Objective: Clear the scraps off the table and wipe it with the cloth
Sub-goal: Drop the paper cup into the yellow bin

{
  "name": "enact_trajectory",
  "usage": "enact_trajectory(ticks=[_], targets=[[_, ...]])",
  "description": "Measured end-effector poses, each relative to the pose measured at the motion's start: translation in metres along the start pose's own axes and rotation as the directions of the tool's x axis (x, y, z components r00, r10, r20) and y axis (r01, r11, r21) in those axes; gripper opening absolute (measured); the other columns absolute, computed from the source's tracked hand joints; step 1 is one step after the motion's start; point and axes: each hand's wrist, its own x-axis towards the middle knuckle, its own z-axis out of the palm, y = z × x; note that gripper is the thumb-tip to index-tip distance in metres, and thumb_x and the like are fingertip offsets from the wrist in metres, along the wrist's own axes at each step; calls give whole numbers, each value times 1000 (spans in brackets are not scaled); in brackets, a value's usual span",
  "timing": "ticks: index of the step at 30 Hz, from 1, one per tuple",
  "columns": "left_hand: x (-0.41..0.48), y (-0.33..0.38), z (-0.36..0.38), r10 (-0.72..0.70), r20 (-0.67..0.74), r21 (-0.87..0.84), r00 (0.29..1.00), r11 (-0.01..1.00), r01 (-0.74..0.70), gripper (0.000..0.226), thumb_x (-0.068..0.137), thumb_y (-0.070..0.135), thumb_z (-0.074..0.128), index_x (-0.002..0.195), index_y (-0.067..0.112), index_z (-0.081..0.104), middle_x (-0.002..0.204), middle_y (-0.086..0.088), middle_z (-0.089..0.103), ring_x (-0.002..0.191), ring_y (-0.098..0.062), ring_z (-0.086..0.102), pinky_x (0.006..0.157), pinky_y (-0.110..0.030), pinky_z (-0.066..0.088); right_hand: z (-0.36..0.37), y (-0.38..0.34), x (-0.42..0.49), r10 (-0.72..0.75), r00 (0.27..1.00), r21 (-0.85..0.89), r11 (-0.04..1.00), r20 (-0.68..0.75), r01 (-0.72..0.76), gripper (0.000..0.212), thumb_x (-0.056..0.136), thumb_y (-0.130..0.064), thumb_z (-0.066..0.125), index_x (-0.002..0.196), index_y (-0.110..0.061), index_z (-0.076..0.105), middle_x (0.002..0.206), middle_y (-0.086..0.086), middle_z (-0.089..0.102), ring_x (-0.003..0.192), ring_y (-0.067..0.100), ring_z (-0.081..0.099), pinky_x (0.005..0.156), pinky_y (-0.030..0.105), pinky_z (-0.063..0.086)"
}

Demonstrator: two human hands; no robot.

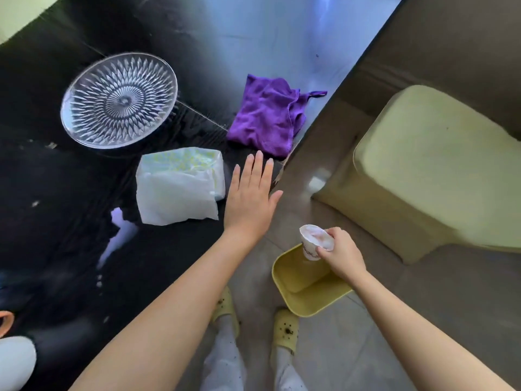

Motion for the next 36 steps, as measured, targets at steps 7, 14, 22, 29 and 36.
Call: enact_trajectory(ticks=[7, 14, 22, 29, 36], targets=[[0, 0, 2, 22, -10, 86, 1000, 996, -21, 76, 93, 52, 32, 150, 10, 7, 160, -15, 8, 148, -28, 8, 120, -43, 6, 91, 45, 34, 165, 985, 49, 985, 53, -168, 50, 76, -30, 72, 118, -12, 51, 116, 6, 57, 93, 23, 62, 74, 37, 59], [-1, 1, 4, 28, -27, 139, 999, 990, -24, 87, 88, 58, 38, 150, 8, 5, 160, -16, 6, 148, -29, 5, 120, -44, 4, 154, 71, 63, 321, 937, 46, 943, 140, -330, 56, 79, -30, 72, 124, -10, 46, 124, 11, 51, 99, 28, 62, 82, 38, 58], [-1, 1, 8, 39, -58, 138, 998, 990, -30, 89, 86, 57, 44, 150, 8, 7, 160, -17, 7, 148, -30, 7, 120, -44, 5, 168, 79, 79, 312, 917, -5, 947, 247, -321, 57, 85, -26, 64, 133, -8, 38, 134, 16, 45, 114, 34, 55, 93, 41, 50], [0, 3, 6, 42, -44, 131, 998, 991, -36, 87, 87, 52, 47, 150, 8, 6, 160, -17, 7, 148, -30, 6, 120, -45, 5, 115, 71, 74, 234, 921, -126, 971, 310, -204, 68, 84, -25, 67, 140, -8, 33, 140, 14, 47, 122, 31, 52, 96, 38, 50], [1, 4, 1, 21, 51, 119, 998, 993, -27, 88, 87, 45, 51, 150, 9, 1, 160, -15, 1, 148, -29, 1, 120, -44, 1, 25, 11, 52, 106, 907, -166, 985, 408, -40, 60, 82, -33, 68, 133, -14, 44, 132, 9, 54, 114, 25, 54, 87, 32, 46]])
